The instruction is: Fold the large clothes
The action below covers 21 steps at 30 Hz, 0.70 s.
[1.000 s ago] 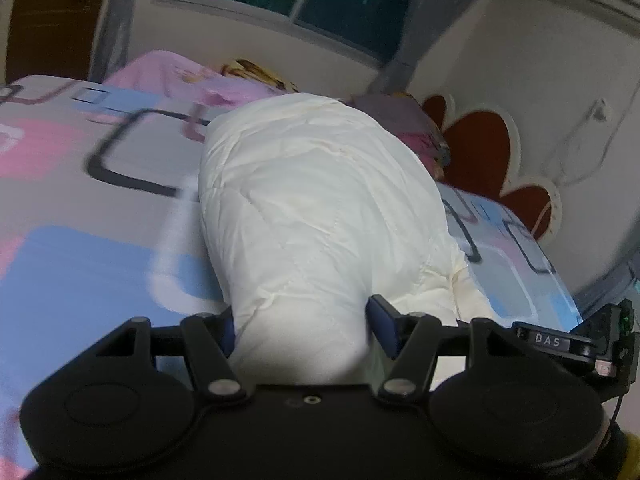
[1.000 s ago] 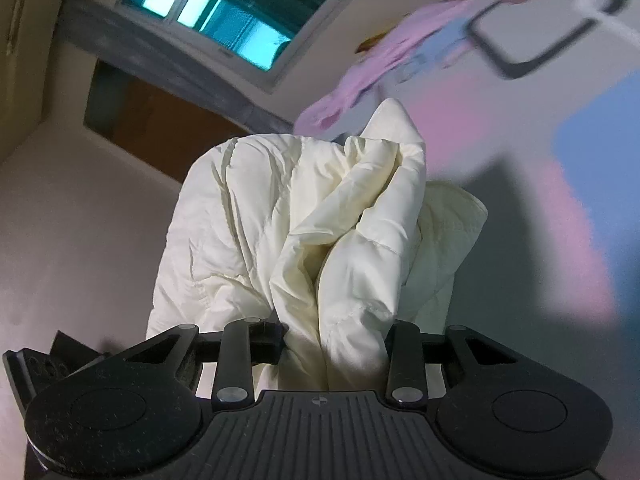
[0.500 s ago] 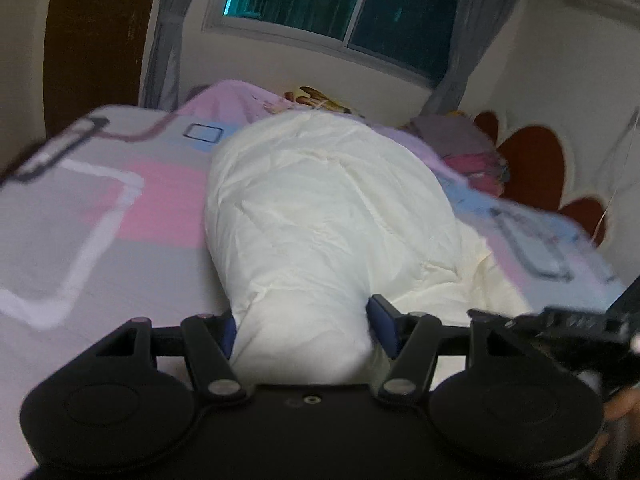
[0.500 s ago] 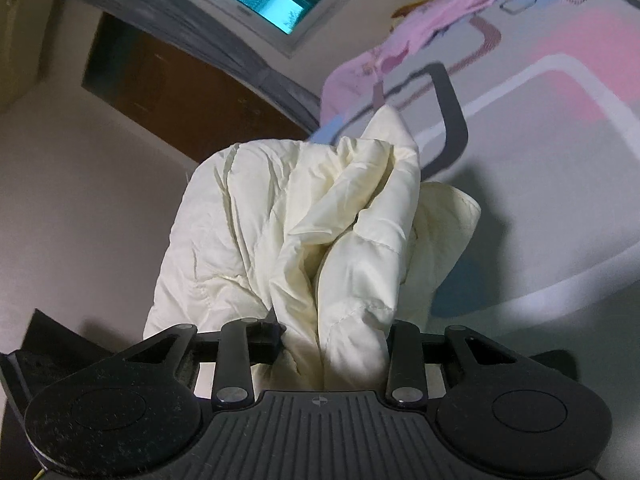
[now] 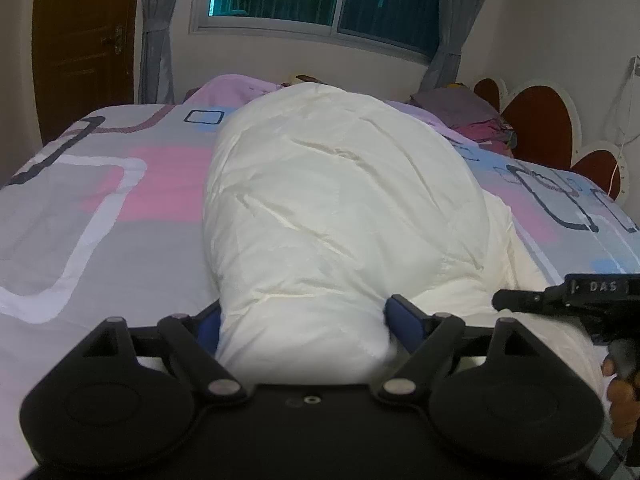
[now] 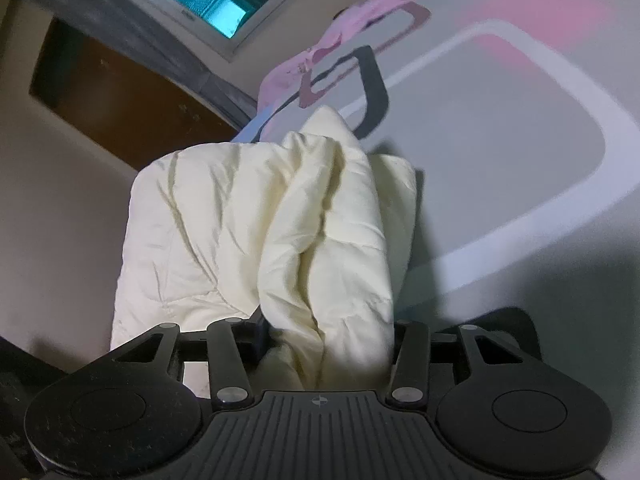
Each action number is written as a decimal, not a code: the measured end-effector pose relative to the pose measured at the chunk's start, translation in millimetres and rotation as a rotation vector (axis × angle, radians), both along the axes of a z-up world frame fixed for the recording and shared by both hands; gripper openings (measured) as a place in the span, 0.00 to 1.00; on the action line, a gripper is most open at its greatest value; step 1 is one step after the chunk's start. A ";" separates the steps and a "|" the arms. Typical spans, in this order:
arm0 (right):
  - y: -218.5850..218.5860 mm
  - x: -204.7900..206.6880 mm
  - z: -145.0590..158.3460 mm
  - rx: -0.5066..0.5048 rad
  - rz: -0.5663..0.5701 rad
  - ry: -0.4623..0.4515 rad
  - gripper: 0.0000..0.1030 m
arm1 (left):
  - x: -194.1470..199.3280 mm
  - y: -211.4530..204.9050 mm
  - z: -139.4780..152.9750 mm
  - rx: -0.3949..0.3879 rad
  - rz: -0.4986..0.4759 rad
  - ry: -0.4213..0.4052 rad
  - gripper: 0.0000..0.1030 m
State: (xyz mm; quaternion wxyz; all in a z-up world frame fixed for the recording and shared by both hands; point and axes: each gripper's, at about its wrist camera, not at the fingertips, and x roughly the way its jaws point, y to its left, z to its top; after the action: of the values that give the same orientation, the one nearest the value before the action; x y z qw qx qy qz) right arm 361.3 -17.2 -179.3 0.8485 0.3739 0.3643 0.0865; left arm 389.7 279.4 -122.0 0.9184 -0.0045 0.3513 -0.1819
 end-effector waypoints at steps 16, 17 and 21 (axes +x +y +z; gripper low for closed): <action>43.4 2.5 87.5 -0.316 -0.217 -0.253 0.44 | -17.5 -0.4 15.3 0.041 0.026 -0.048 0.78; 44.4 1.0 90.5 -0.351 -0.236 -0.275 0.44 | -19.7 -2.7 15.5 0.047 0.015 -0.056 0.78; 60.3 23.5 97.2 -0.370 -0.112 -0.310 0.44 | -18.6 -4.5 13.1 0.059 -0.008 -0.064 0.78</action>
State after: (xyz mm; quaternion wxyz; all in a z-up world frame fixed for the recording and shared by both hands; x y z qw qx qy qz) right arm 384.8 43.1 -82.1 0.9518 0.2140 0.2182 0.0276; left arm 371.1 274.9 -108.9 0.9282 0.0297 0.3269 -0.1750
